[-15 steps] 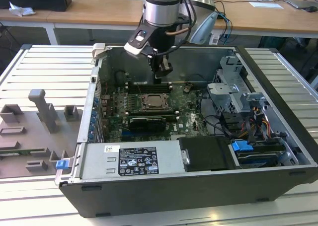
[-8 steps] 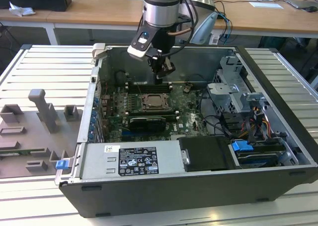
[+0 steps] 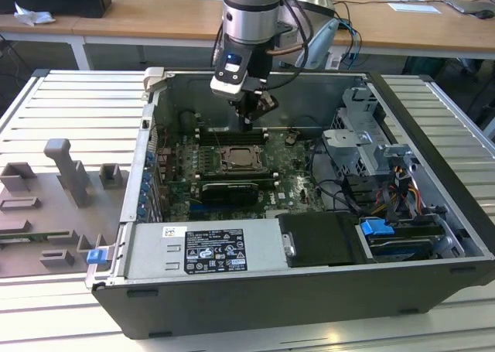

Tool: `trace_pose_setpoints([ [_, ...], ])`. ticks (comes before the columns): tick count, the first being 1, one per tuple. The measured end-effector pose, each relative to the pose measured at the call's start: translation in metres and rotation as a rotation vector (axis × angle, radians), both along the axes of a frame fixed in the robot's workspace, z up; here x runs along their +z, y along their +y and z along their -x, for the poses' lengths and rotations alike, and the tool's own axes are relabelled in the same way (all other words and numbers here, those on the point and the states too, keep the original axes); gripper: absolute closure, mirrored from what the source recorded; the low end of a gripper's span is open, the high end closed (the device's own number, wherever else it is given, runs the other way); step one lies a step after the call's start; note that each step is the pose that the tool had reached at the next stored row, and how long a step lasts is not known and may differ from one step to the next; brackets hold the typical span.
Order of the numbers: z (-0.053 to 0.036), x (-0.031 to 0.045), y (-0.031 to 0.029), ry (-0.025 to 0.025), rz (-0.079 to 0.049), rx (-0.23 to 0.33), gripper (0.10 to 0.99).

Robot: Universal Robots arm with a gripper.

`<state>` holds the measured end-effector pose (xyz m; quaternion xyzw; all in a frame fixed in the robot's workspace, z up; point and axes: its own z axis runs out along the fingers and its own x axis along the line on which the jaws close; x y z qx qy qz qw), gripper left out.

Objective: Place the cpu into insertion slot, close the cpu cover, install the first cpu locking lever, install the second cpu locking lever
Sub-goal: 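Install the first cpu locking lever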

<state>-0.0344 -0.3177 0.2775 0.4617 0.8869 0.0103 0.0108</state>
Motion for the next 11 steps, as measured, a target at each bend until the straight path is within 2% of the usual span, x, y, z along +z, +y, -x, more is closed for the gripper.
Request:
trace_pose_setpoints([
  [2, 0.0, -0.0004, 0.0, 0.0, 0.0, 0.08, 0.98],
  [7, 0.0001, -0.0007, 0.0, 0.0, 0.0, 0.197, 0.98],
  [11, 0.0012, -0.0011, 0.0, 0.0, 0.0, 0.257, 0.98],
])
